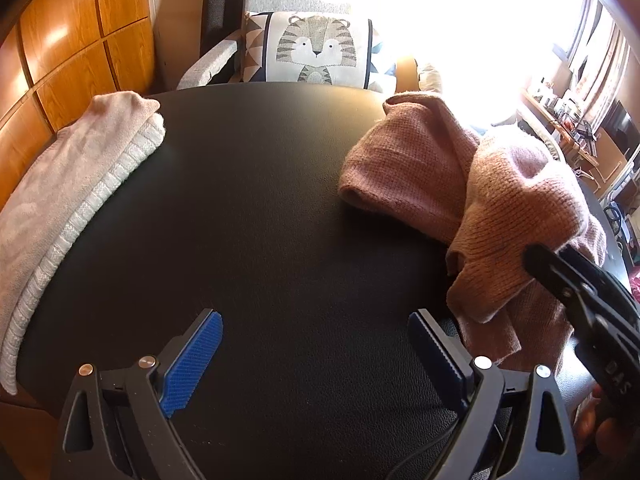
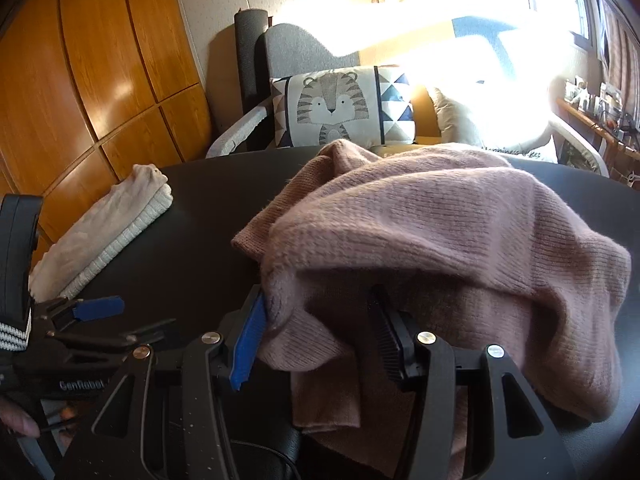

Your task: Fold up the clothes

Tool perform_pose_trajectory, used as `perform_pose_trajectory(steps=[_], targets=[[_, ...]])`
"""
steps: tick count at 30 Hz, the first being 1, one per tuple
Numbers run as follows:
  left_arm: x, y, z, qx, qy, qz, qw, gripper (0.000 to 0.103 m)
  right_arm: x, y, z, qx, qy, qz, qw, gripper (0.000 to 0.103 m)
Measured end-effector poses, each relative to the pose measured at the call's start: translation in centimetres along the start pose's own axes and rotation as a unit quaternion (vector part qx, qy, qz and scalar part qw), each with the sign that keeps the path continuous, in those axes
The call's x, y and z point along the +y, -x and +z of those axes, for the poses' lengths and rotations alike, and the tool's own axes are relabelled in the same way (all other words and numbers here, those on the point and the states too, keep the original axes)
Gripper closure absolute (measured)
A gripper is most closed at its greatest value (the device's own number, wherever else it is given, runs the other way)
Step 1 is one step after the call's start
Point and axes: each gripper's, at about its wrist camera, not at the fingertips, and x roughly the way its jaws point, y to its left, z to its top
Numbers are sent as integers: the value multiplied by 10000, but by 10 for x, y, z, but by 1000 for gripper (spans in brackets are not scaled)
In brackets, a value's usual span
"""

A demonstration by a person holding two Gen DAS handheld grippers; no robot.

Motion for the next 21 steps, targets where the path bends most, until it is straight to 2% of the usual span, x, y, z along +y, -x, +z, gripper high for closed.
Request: perform_pose_trajectory(steps=[5,9,14,16,18,21], targets=[[-7,0,1,-48,-65,-189,9998,7,-41,25,-21,-31,-307,-584,9978,48],[-19,3,2,-139,-215,-347,9991,7,-82,38,-33,9,-742,-1063,9916,48],[-38,10,2,-280,-490,-511,9971,7,-133,54,-38,-147,-1379,-1332,9813,47],[-45,13,2,-312,-559,-617,9960,7,-155,58,-37,-268,-1577,-1474,9761,33],[-50,13,3,-316,-591,-784,9947,7,-177,65,-36,-458,-1779,-1613,9697,26],[-61,14,4,-349,-672,-961,9925,7,-209,63,-32,-563,-1926,-1763,9637,24]])
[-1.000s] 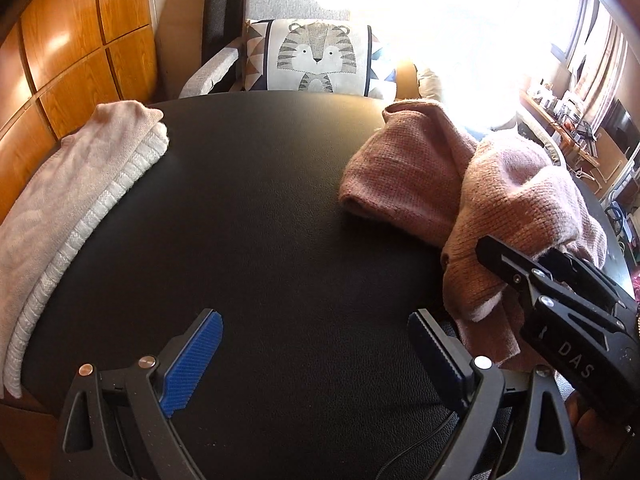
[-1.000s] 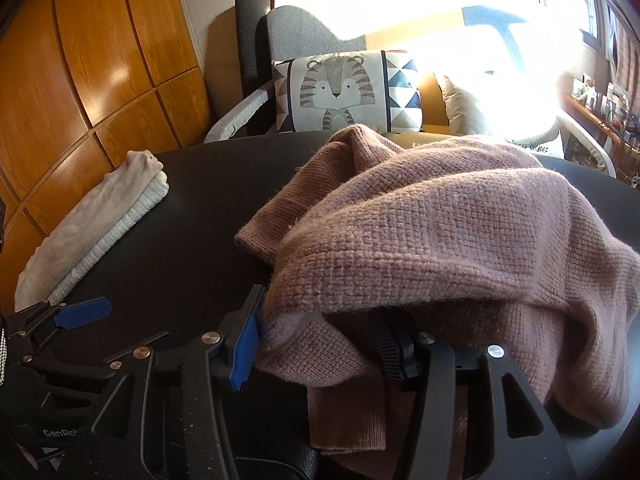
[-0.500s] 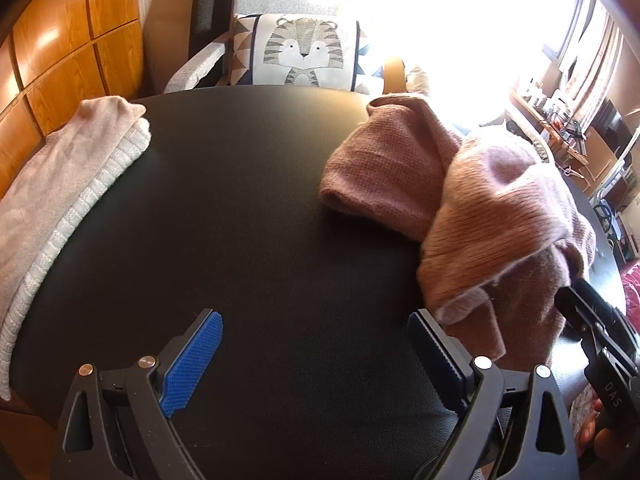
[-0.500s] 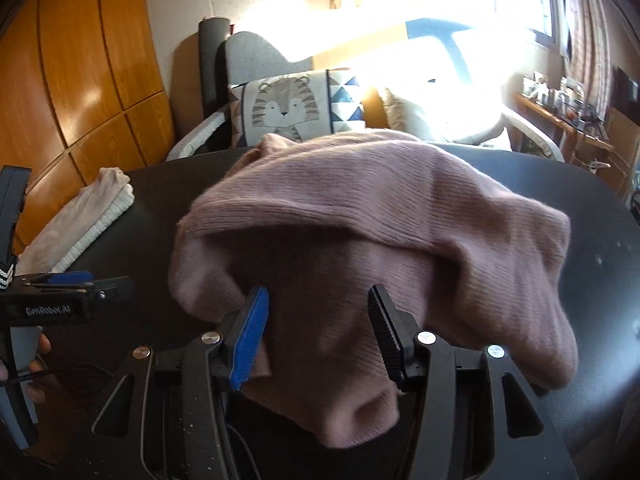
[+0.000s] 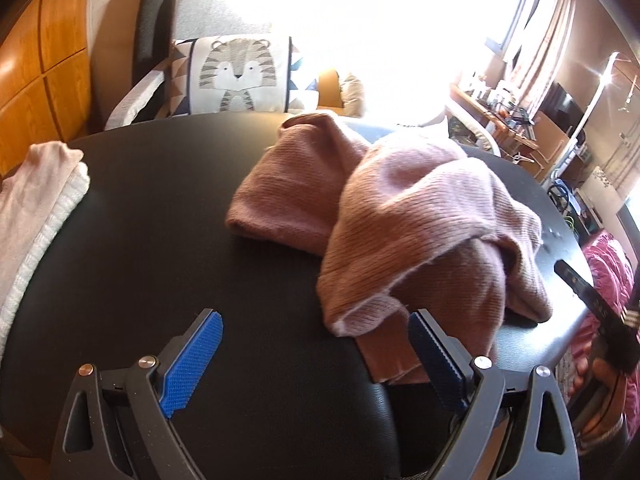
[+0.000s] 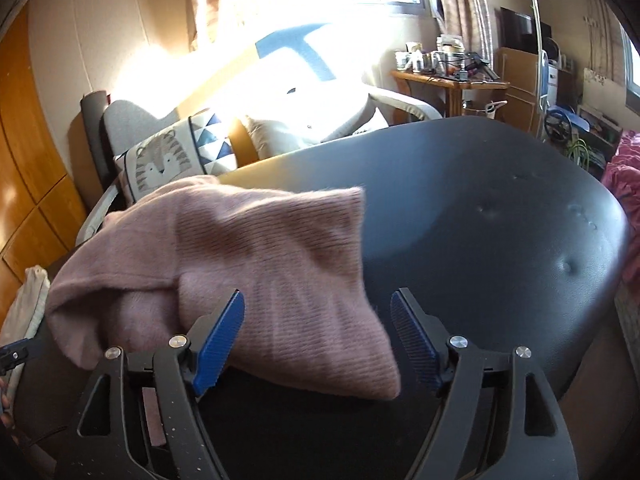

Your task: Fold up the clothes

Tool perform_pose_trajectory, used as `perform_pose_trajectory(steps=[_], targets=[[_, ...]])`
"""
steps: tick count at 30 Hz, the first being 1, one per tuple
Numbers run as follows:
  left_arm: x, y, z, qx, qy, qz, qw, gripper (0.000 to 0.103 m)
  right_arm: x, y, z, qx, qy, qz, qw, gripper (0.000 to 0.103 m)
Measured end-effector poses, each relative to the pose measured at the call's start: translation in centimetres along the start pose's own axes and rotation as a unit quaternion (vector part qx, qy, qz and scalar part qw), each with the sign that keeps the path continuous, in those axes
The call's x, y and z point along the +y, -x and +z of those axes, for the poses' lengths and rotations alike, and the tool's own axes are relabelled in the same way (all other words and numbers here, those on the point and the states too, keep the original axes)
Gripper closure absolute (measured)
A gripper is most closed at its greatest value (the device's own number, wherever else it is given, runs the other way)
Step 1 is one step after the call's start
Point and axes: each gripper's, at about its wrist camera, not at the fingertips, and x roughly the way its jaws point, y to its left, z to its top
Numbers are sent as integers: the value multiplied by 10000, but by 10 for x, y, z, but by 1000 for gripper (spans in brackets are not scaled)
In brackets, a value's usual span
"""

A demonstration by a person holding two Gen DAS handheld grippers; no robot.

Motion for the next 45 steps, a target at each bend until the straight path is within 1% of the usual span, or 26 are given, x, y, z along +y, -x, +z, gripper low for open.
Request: perform_pose_trajectory(steps=[1,3,6,8,9,10,11,12,13,15,16,18,21,23,28,29,30,31,32,33,36,38,40,42,44,45], targets=[[-6,-2,1,-15,-65,-9,10000,7,-8,-6,4,4,-50,-1,10000,24],[-19,-5,4,-18,-193,-70,9998,7,-25,-21,7,179,-191,184,9995,24],[-37,-9,8,3,-324,-143,9994,7,-44,-47,-3,587,-564,385,9959,24],[-47,-12,8,46,-381,-169,9991,7,-49,-57,-17,785,-692,480,9933,24],[-51,-14,8,79,-404,-174,9990,7,-52,-57,-23,795,-780,631,9918,24],[-54,-17,7,120,-423,-161,9989,7,-54,-57,-29,792,-871,796,9898,29],[-57,-20,5,161,-433,-139,9988,7,-53,-56,-31,760,-859,965,9887,38],[-59,-22,4,201,-429,-118,9988,7,-51,-54,-32,723,-832,1133,9874,68],[-60,-24,3,240,-424,-96,9988,7,-47,-53,-30,718,-808,1287,9858,87],[-60,-25,2,284,-384,-62,9988,7,-36,-46,-24,616,-735,1552,9832,88],[-60,-25,1,280,-368,-31,9989,7,-28,-41,-20,532,-660,1718,9815,90],[-59,-21,1,213,-317,-10,9993,7,-12,-30,-11,365,-509,2048,9768,90],[-52,-10,2,33,-143,16,9999,7,22,-8,3,101,-265,2637,9642,90],[-45,-2,3,-92,-38,55,9999,7,57,1,14,41,-72,2962,9551,90],[-20,14,2,-248,236,161,9993,7,115,18,10,37,356,3247,9451,90],[-16,16,2,-254,268,185,9991,7,114,17,9,23,290,3136,9491,88],[-11,18,2,-260,299,208,9990,7,105,14,7,9,216,2867,9578,74],[-8,21,0,-268,328,222,9989,7,94,12,5,-20,157,2490,9684,47],[-4,23,-1,-277,358,236,9987,7,81,11,2,-76,94,2134,9769,33],[-2,23,-3,-277,411,268,9984,7,66,7,0,-140,6,1828,9830,17],[4,22,-5,-256,516,260,9980,7,20,9,-8,-163,-70,694,9974,16],[2,20,-6,-232,527,230,9981,7,-12,5,-14,-17,-259,267,9993,16],[-3,18,-7,-203,487,182,9984,7,-42,1,-21,164,-586,160,9980,16],[-13,16,-8,-178,422,141,9988,7,-55,-8,-26,328,-744,330,9961,17],[-23,16,-9,-159,319,56,9993,7,-54,-21,-30,525,-744,640,9938,20],[-28,17,-9,-169,270,14,9995,7,-49,-27,-32,636,-723,802,9921,24]])
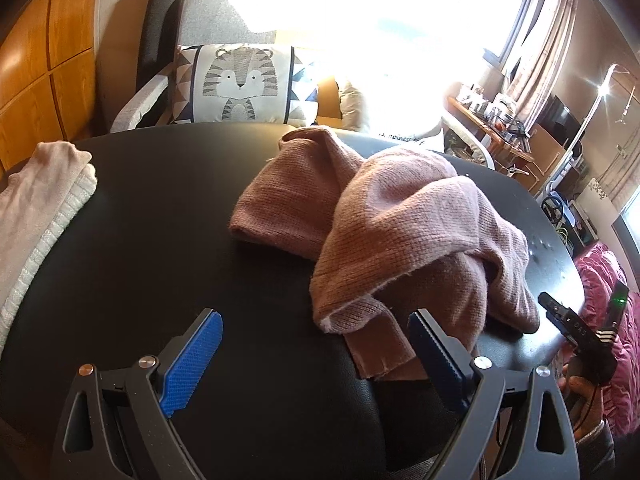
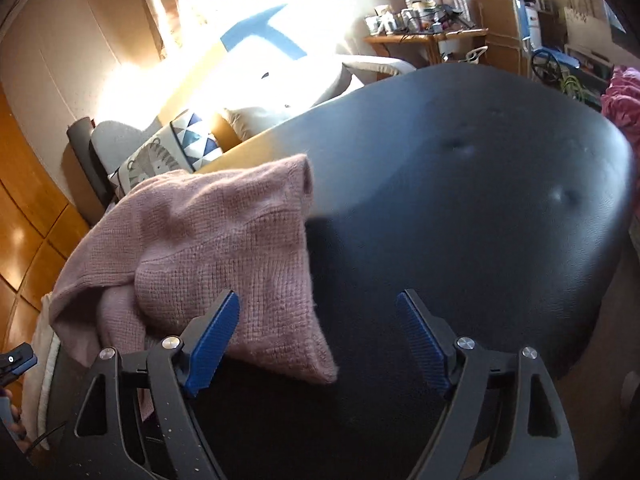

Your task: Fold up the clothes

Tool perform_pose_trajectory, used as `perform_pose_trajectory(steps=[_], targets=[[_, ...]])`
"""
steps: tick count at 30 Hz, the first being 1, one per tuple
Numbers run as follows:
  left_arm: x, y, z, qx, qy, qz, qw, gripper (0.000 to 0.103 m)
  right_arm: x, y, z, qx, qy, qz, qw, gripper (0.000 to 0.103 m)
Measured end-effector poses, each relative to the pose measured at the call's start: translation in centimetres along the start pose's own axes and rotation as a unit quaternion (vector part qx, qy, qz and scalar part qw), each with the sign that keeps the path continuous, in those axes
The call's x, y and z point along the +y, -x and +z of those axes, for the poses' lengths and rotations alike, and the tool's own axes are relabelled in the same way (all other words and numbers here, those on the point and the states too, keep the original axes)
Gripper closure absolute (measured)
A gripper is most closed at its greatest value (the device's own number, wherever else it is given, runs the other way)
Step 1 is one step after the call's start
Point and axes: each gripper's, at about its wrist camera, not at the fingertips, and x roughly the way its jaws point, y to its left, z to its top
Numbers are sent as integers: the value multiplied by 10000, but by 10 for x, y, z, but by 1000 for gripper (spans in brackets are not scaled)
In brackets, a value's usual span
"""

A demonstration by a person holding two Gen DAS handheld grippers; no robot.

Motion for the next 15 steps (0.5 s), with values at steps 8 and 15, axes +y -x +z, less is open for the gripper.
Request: perform_pose_trajectory(steps=[8,15], targets=[[-6,5,-1,-6,72,-117,9999,7,47,-2,4,5,431,996,9941,96],[-7,7,-2,-90,60,-124,9999,7,123,43,24,-409,847,2384,9666,96]])
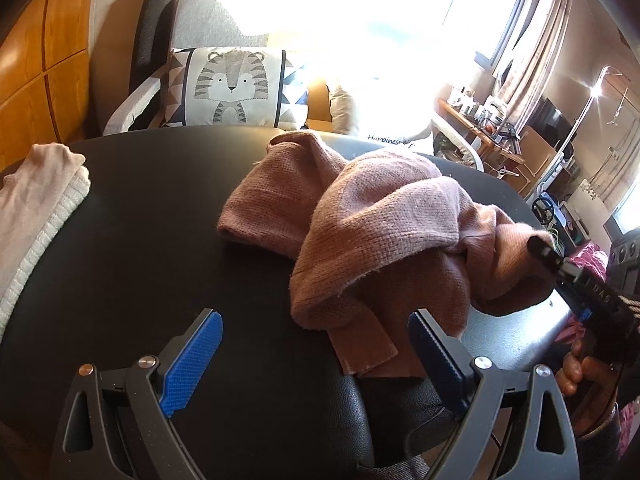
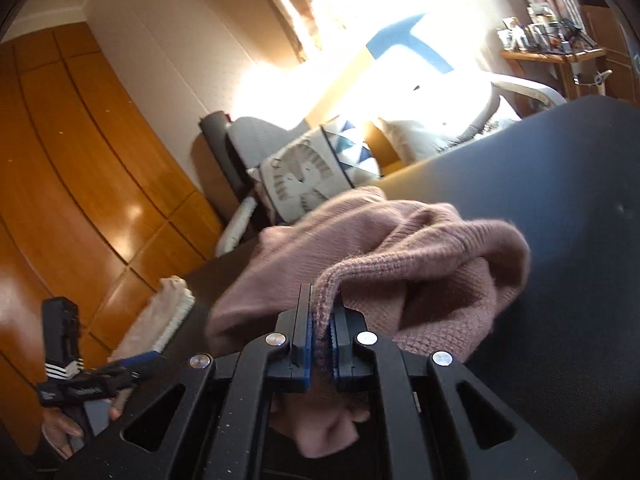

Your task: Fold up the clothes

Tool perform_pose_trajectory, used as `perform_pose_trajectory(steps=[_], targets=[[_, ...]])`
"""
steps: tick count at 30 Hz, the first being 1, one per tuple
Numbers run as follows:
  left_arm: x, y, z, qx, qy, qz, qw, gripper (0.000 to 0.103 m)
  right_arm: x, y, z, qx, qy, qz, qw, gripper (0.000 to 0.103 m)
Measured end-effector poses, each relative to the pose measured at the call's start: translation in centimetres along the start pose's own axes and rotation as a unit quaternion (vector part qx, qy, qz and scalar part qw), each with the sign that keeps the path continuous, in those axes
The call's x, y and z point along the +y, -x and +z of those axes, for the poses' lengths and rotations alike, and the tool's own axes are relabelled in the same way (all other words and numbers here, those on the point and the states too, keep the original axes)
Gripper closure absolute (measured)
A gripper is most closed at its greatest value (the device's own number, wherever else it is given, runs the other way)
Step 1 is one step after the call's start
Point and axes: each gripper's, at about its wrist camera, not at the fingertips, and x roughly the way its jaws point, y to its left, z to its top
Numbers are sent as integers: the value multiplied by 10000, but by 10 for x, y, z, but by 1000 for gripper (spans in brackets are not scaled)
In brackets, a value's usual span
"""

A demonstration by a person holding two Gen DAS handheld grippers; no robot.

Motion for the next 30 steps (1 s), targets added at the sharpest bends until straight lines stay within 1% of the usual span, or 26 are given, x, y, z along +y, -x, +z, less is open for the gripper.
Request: perform_pose_trajectory(steps=[2,4,8,11,12,13,14,15,17,18,20,21,22,23,24,26,29,30], targets=[[3,4,0,-86,50,-4,10000,7,27,-8,2,62,149,396,9991,96],[10,9,0,-174,142,13,9997,7,51,-21,1,211,206,764,9966,96],[25,18,-2,-380,333,92,9987,7,86,-50,-24,666,204,1311,9889,96],[39,26,-6,-506,418,190,9977,7,107,-62,-43,931,251,1647,9816,96],[43,28,-9,-553,432,222,9973,7,112,-64,-47,990,289,1746,9792,96],[49,31,-11,-605,441,275,9968,7,116,-66,-50,1032,371,1748,9785,96],[53,33,-13,-655,453,294,9964,7,120,-69,-53,1071,459,1737,9779,95],[58,35,-16,-704,474,273,9960,7,121,-73,-57,1120,490,1617,9792,94],[65,37,-17,-736,525,274,9955,7,116,-84,-58,1205,400,1343,9828,87],[67,37,-18,-750,529,267,9954,7,112,-85,-58,1206,347,1237,9843,80],[67,38,-18,-805,452,306,9953,6,110,-78,-57,1098,380,1178,9862,71],[65,39,-18,-850,372,336,9951,5,109,-73,-56,1030,421,1151,9871,55],[62,40,-18,-873,266,345,9952,5,108,-68,-55,962,461,1122,9879,32],[59,40,-19,-896,159,354,9952,5,107,-61,-55,878,484,1121,9886,24],[55,40,-19,-912,53,313,9953,5,105,-53,-55,786,482,1078,9899,18],[46,39,-19,-923,-160,295,9952,5,100,-37,-56,619,392,980,9925,18],[30,39,-22,-999,-507,351,9931,5,86,-21,-58,444,24,900,9950,18],[26,39,-22,-1013,-594,329,9925,5,82,-17,-58,398,-59,815,9959,18]])
